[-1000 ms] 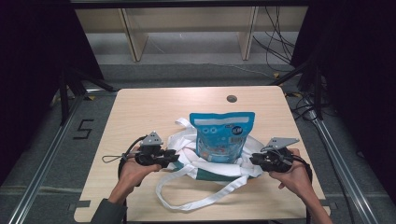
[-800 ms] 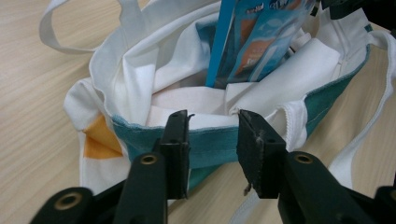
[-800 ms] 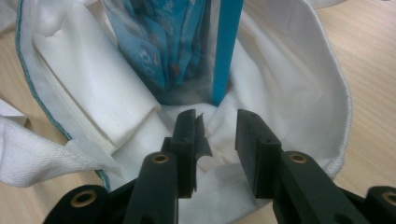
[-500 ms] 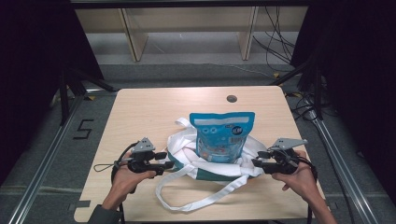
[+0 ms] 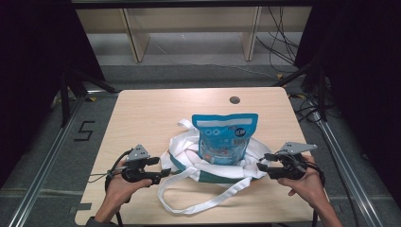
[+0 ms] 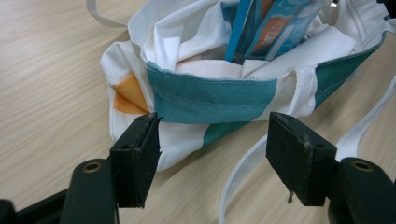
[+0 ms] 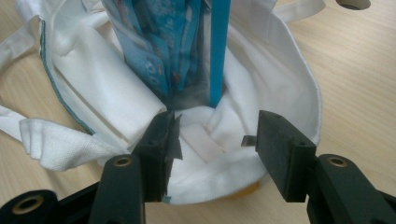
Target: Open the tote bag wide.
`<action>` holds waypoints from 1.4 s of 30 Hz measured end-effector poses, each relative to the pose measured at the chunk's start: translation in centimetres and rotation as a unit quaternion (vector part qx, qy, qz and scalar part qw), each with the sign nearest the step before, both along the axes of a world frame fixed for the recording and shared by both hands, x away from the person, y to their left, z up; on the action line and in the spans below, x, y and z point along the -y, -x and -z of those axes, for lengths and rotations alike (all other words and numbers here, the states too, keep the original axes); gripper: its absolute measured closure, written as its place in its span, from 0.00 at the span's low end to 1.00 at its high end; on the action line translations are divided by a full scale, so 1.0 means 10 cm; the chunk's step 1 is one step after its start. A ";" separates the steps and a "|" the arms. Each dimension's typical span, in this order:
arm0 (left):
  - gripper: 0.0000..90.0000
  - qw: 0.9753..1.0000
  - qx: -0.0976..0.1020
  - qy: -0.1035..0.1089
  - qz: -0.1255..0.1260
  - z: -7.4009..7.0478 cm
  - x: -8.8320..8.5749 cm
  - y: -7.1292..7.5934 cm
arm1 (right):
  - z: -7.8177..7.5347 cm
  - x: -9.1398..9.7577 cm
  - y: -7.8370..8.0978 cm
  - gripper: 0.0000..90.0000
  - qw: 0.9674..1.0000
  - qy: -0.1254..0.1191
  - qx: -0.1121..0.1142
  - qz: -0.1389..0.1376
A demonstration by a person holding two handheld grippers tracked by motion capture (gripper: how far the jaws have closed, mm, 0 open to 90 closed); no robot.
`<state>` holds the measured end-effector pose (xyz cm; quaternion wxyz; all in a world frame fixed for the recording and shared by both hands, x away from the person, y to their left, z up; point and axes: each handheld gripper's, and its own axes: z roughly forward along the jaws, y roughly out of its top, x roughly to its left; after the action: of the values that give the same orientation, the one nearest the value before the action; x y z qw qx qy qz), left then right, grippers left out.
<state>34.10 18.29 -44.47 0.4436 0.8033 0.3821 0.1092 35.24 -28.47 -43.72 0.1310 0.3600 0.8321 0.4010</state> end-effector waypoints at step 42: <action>0.27 1.000 0.014 -0.010 -0.022 0.25 -0.13 0.54 | 0.23 0.38 0.46 0.40 0.998 -0.015 0.002 0.054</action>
<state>28.66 19.55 -47.01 0.4383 0.7977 0.3919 0.1339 30.63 -32.23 -46.02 0.1484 0.4057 0.8052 0.4063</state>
